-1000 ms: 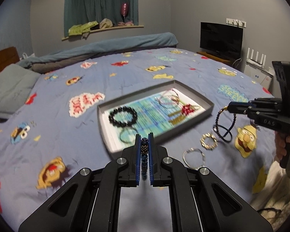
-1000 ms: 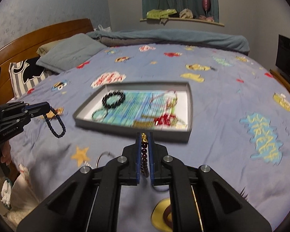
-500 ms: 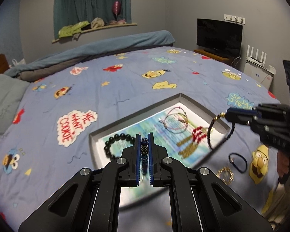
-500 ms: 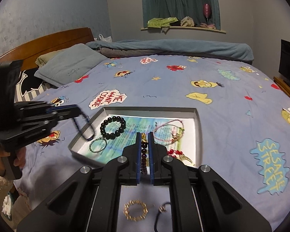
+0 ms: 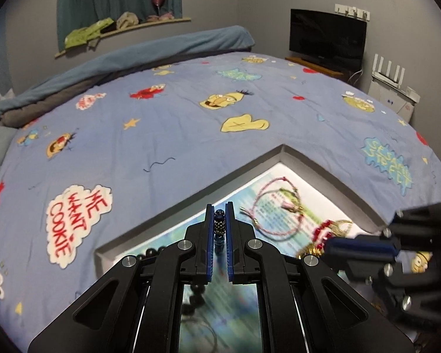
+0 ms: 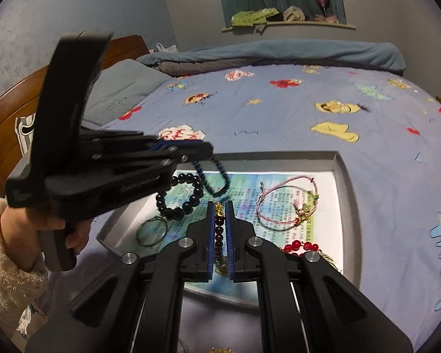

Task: Organize jewelry
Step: 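Carry both bracelets into the grey box and open both tools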

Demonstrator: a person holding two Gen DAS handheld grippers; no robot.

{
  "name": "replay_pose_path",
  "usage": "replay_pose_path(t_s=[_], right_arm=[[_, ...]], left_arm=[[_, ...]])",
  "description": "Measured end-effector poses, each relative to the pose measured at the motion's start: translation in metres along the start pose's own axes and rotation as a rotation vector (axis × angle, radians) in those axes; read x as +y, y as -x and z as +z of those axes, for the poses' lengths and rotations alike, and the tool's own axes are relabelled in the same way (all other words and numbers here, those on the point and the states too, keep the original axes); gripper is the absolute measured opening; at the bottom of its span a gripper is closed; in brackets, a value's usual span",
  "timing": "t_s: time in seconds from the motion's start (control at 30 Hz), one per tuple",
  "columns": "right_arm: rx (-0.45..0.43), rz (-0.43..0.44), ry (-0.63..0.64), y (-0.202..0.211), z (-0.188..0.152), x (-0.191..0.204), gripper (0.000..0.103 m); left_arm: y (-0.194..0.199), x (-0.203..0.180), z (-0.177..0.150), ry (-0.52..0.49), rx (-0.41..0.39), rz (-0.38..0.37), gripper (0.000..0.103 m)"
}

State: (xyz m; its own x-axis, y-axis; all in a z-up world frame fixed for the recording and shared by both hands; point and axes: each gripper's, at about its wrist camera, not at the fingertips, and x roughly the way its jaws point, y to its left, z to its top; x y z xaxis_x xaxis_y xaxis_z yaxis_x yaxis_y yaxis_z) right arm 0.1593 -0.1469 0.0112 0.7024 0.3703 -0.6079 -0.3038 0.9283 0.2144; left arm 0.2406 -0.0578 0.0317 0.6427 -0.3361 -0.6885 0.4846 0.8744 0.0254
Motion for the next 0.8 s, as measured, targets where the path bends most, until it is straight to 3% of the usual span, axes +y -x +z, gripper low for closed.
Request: replay_pose_path(t_s=[0.33, 0.57, 0.8], right_arm=[[0.094, -0.022, -0.042, -0.031, -0.01, -0.016, 0.007], [0.141, 0.009, -0.03, -0.046, -0.017, -0.012, 0.007], [0.142, -0.002, -0.017, -0.045, -0.016, -0.009, 0.008]], left_arm=[[-0.043, 0.028, -0.009, 0.057, 0.095, 0.028, 0.008], [-0.054, 0.021, -0.007, 0.041, 0.114, -0.009, 0.008], [-0.061, 0.016, -0.007, 0.02, 0.142, 0.011, 0.009]])
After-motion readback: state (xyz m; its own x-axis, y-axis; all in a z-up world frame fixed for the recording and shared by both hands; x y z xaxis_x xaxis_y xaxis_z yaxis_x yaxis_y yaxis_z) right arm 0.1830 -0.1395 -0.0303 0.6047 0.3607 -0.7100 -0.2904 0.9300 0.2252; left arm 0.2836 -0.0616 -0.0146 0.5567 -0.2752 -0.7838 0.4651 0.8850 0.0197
